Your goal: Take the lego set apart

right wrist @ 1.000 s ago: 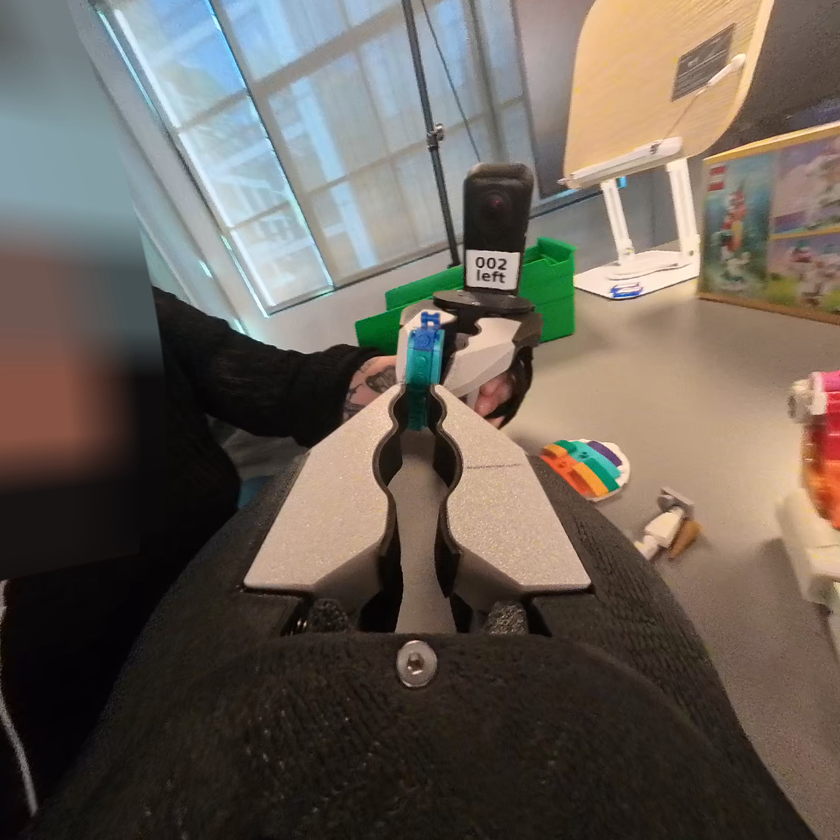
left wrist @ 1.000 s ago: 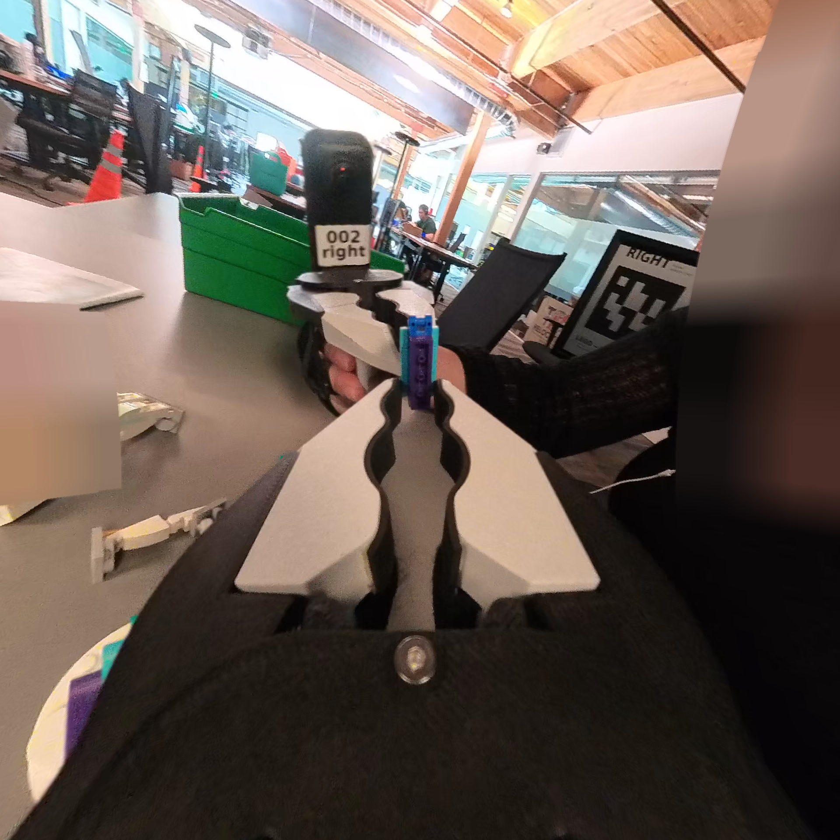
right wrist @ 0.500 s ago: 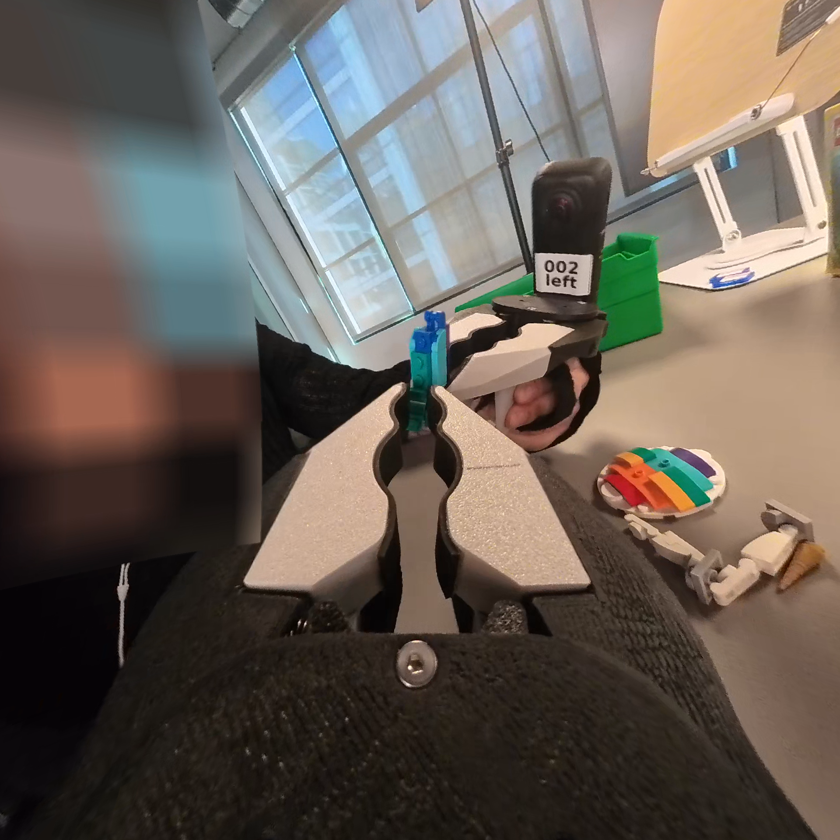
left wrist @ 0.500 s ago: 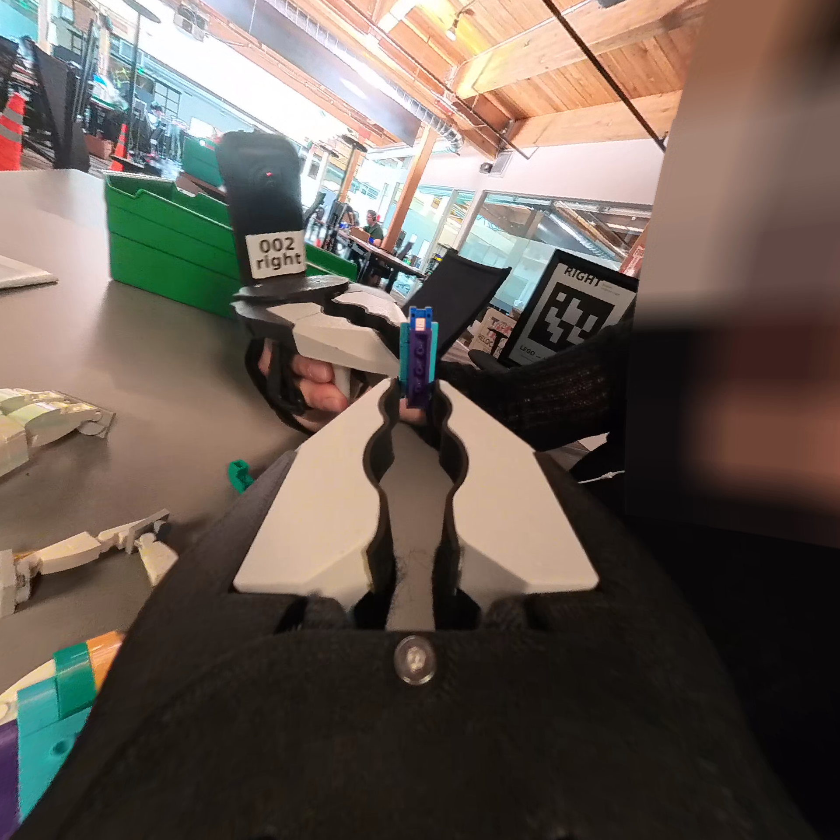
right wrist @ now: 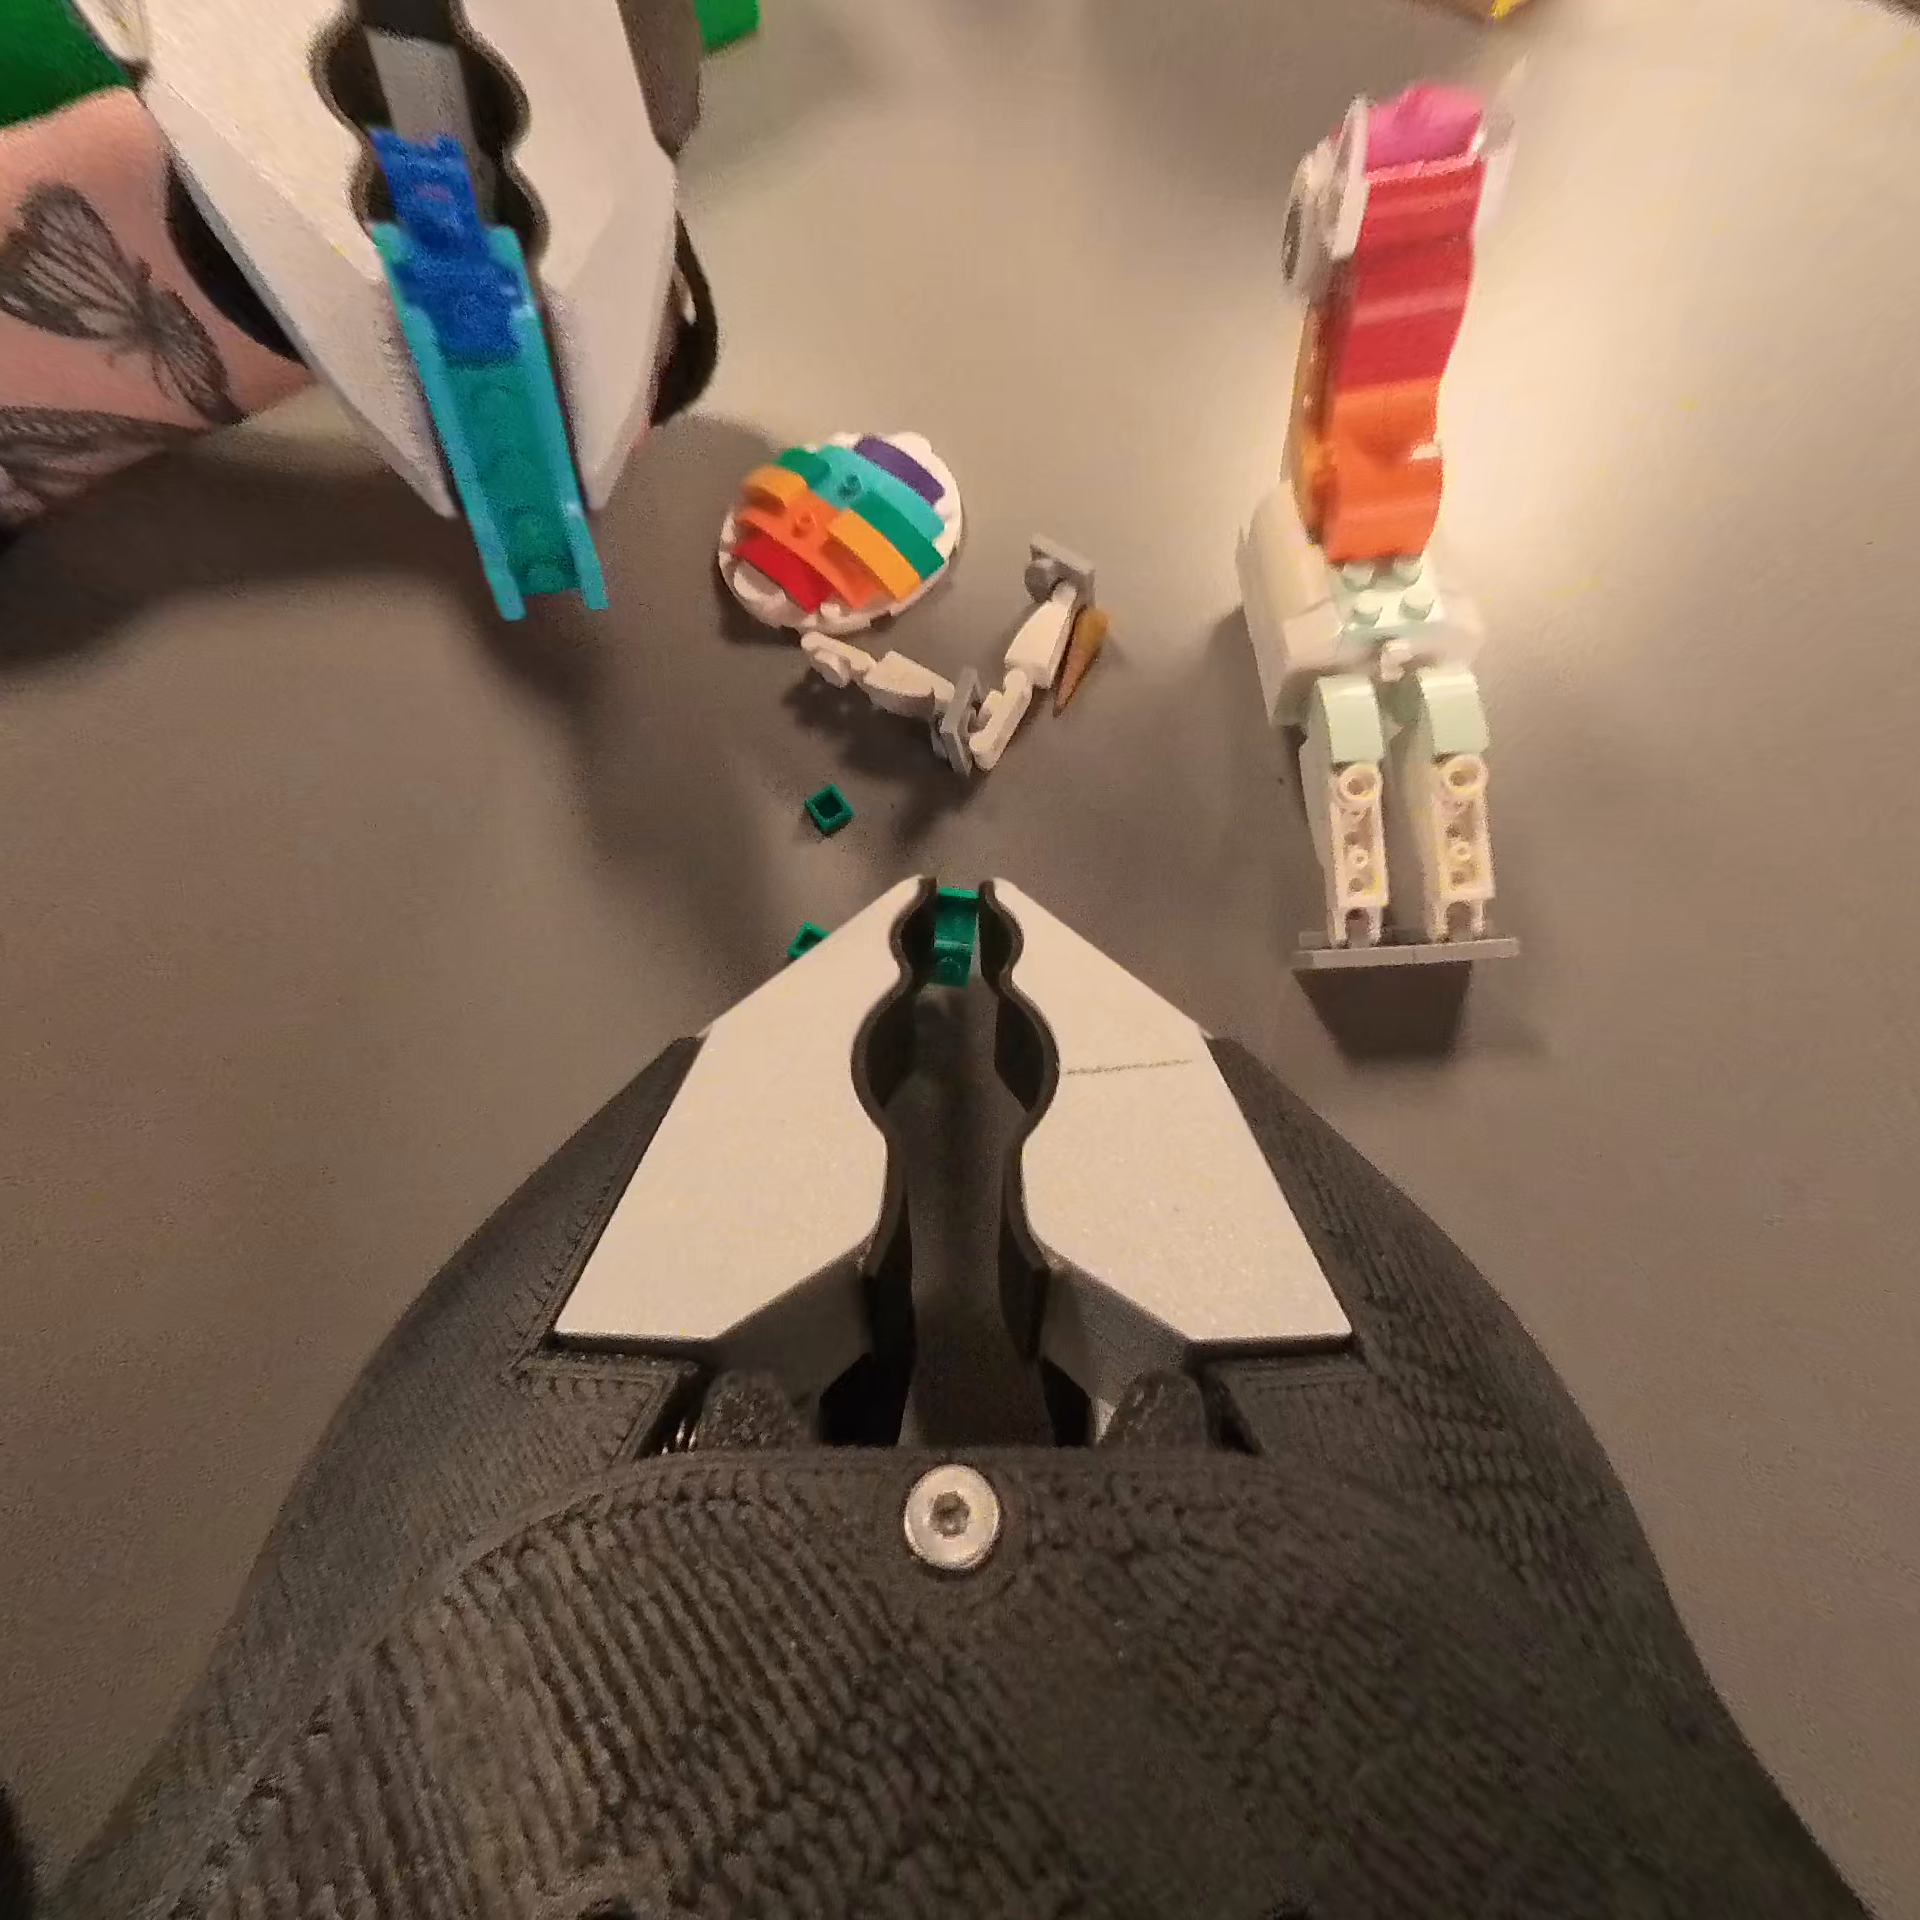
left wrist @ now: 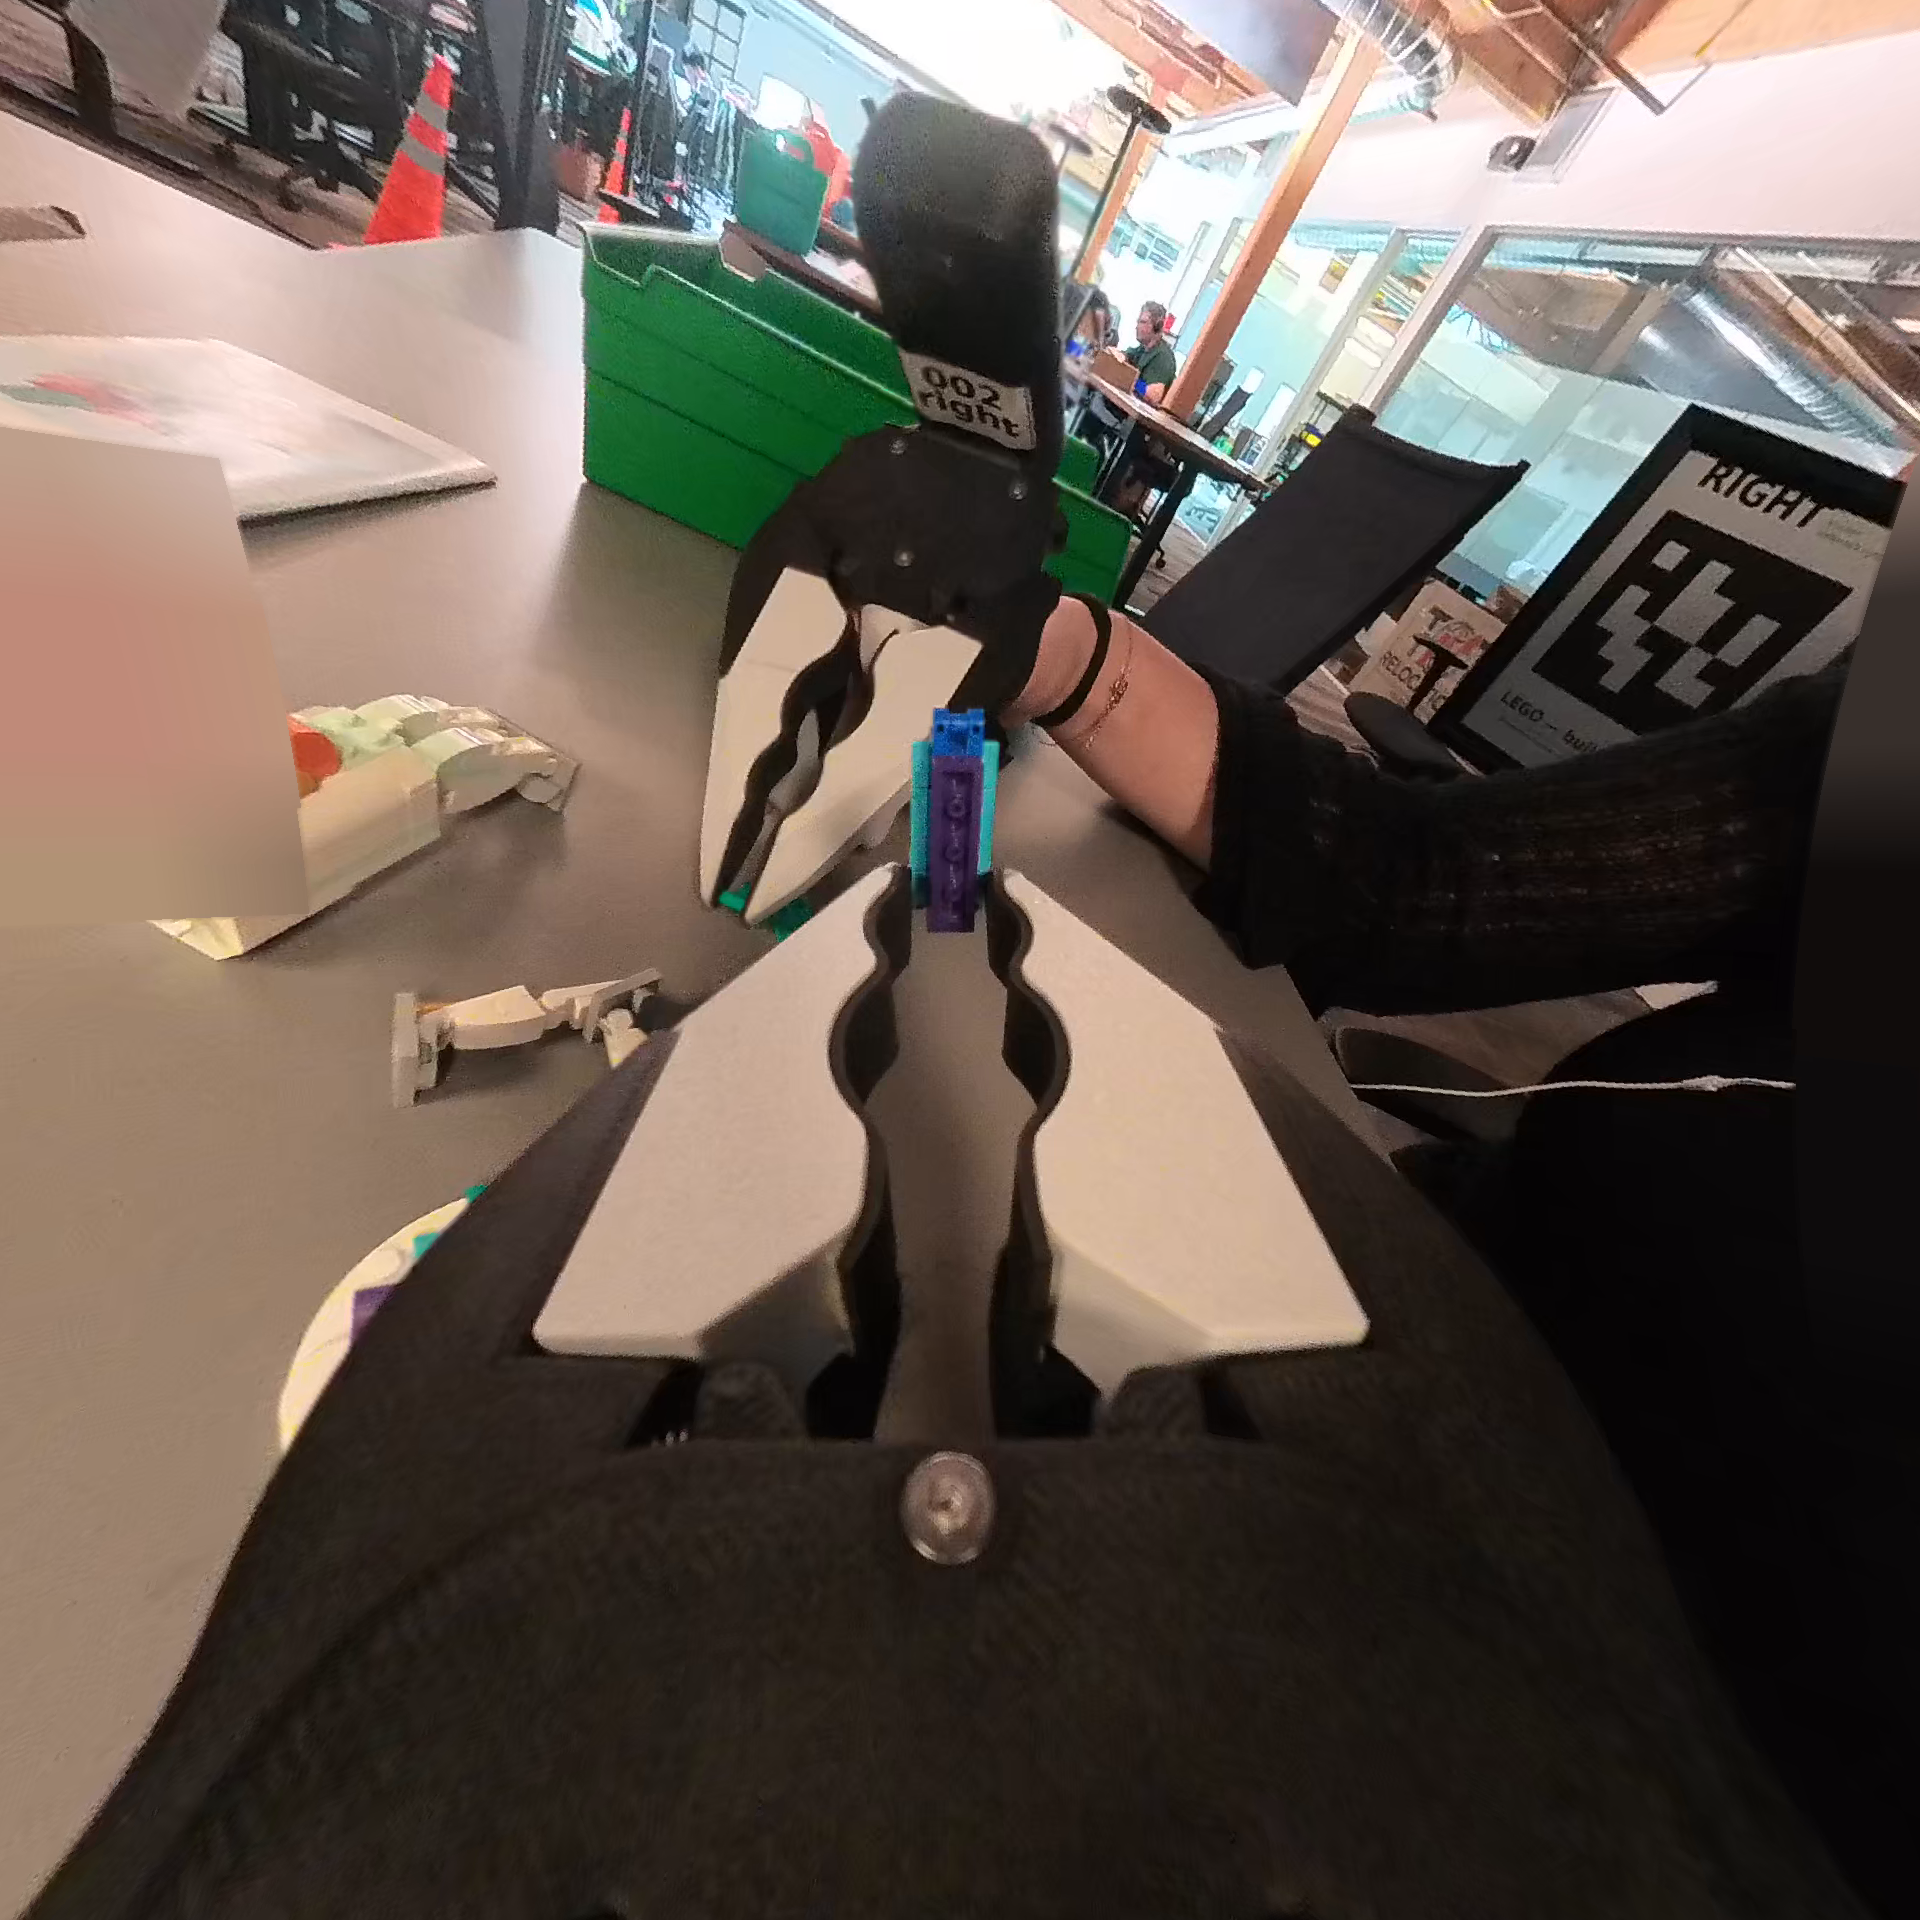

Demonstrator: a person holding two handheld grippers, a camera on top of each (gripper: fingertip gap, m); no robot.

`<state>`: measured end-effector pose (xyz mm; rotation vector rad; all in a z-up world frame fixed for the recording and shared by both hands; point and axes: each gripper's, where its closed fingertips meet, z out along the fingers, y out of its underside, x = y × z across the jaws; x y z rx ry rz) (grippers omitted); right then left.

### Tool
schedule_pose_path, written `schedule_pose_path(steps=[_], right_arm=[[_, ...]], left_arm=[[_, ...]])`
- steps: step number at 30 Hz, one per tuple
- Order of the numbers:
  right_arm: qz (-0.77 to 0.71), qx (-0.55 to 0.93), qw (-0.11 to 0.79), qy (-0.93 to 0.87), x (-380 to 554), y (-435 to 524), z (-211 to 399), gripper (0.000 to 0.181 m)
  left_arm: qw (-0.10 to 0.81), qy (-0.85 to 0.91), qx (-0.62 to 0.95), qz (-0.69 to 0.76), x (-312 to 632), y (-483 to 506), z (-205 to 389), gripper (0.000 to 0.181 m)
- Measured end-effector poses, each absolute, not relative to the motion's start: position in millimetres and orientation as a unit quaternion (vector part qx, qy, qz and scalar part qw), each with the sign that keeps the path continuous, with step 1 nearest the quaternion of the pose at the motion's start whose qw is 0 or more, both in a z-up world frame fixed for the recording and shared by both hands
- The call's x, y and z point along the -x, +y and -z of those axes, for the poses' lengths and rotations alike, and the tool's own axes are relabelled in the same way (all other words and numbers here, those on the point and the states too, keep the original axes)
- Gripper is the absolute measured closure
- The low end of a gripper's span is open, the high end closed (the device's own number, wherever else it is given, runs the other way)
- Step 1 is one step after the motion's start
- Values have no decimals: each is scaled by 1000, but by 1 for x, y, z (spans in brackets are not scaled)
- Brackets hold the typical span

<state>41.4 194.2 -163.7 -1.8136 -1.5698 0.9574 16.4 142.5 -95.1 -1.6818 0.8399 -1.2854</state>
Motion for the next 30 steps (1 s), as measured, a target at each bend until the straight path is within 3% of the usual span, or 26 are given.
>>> schedule_pose_path(steps=[6,10,14,21,30], right_arm=[[-374,674,274,-576,-38,191,160,155],[-494,616,293,-539,-27,175,118,149],[-610,538,293,-503,-20,152,76,155],[-631,517,282,-506,-12,139,75,168],[-608,512,316,-518,-13,142,73,169]], left_arm=[[415,337,667,519,-20,140,95,167],[417,329,657,535,-19,140,90,167],[416,329,642,554,-22,136,85,167],[413,339,644,548,-26,134,88,167],[471,332,628,524,-23,140,74,159]])
